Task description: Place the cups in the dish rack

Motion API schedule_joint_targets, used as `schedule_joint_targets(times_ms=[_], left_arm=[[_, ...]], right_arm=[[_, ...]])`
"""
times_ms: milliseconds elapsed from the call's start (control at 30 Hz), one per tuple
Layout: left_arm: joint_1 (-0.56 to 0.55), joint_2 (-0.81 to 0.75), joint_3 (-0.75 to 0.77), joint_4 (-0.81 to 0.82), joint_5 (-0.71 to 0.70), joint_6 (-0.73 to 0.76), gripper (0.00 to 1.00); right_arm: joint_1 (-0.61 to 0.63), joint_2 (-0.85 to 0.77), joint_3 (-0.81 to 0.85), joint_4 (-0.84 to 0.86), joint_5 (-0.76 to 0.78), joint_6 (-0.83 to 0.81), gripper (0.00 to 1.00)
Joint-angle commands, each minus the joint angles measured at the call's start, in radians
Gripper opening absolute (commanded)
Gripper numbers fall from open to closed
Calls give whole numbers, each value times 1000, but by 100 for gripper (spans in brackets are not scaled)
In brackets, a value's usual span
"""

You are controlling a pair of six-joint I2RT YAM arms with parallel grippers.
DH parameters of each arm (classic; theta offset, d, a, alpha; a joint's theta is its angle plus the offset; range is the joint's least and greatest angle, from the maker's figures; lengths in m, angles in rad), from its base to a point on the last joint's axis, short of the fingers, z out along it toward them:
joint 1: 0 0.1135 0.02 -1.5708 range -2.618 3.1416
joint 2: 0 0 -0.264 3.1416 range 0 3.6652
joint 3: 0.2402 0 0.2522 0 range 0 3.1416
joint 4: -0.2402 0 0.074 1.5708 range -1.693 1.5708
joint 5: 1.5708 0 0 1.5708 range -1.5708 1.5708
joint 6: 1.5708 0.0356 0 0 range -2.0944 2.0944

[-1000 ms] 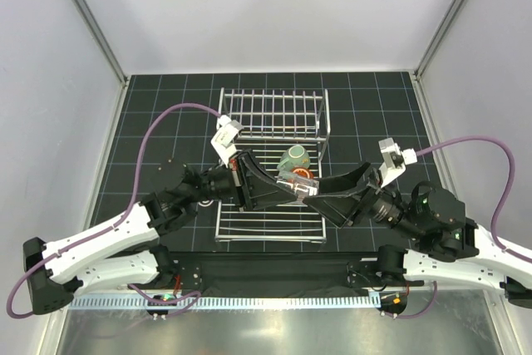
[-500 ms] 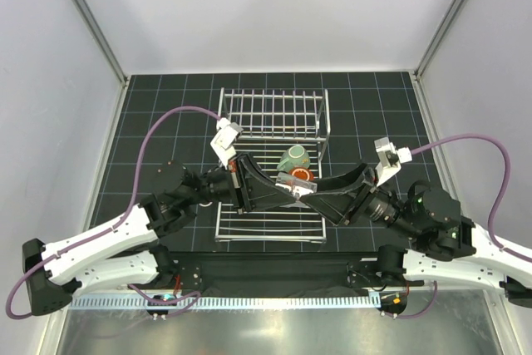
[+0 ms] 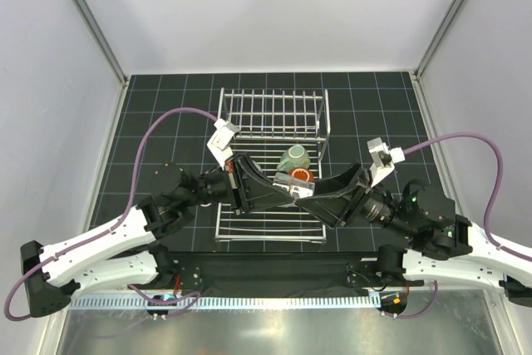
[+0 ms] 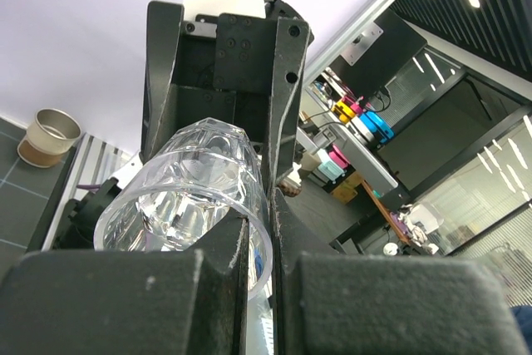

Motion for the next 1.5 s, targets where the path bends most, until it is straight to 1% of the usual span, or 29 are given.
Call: schedule_joint_targets(times_ms=[0, 133, 233, 300, 400, 467, 667, 833, 1000, 1067, 1133, 1200, 1233, 1267, 1300, 1333, 1367, 1400, 1433, 1467], left_arm=[[-6, -20, 6, 51, -24, 17, 0], [-6, -18, 8, 45, -26, 17, 0], [-6, -17, 14, 40, -16, 16, 0], [-6, -18, 12, 35, -18, 17, 1], [-6, -21, 5, 26, -19, 16, 0], [-6, -23, 1, 25, -21, 14, 1], [-6, -31, 0, 23, -21, 14, 0], [-6, -29, 6, 23, -9, 14, 0], [-6, -32, -8, 23, -9, 7, 0], [-6, -35, -11, 23, -9, 7, 0], [-6, -40, -11, 23, -9, 7, 0], [-6, -41, -9, 23, -9, 8, 0], [-6, -44, -12, 23, -6, 8, 0], [-6, -45, -12, 22, -4, 10, 0], [-6, -45, -14, 20, -4, 10, 0], [-6, -48, -18, 18, -6, 11, 9], [-6, -52, -25, 17, -9, 13, 37], [-6, -57, -31, 11, -13, 16, 46], [-6, -72, -37, 5, -18, 22, 50], [-6, -81, -49, -27, -29, 39, 59]], right_arm=[[4, 23, 5, 9, -21, 4, 62], [6, 20, 1, 2, -18, 6, 63], [3, 0, -8, -5, 18, 11, 59], [4, -18, -18, 9, 21, 5, 59], [4, -26, -17, 3, 32, -3, 65], [4, -25, -6, -14, 39, -2, 67], [4, 1, 12, -15, 21, -3, 67], [4, -1, 12, -11, 39, -5, 67], [3, 3, 20, 0, 35, -14, 69], [3, 12, 26, -2, 32, -17, 68], [4, 23, 31, 0, 27, -17, 63], [4, 25, 28, 5, 29, -19, 55], [4, 25, 29, 8, 33, -19, 39], [4, 26, 28, 8, 36, -19, 28], [3, 26, 29, 3, 45, -19, 9], [4, 28, 31, 0, 50, -19, 4], [4, 26, 32, -15, 56, -19, 4], [3, 25, 31, -21, 59, -19, 4], [4, 22, 32, -31, 68, -22, 4], [3, 17, 32, -50, 73, -22, 4]])
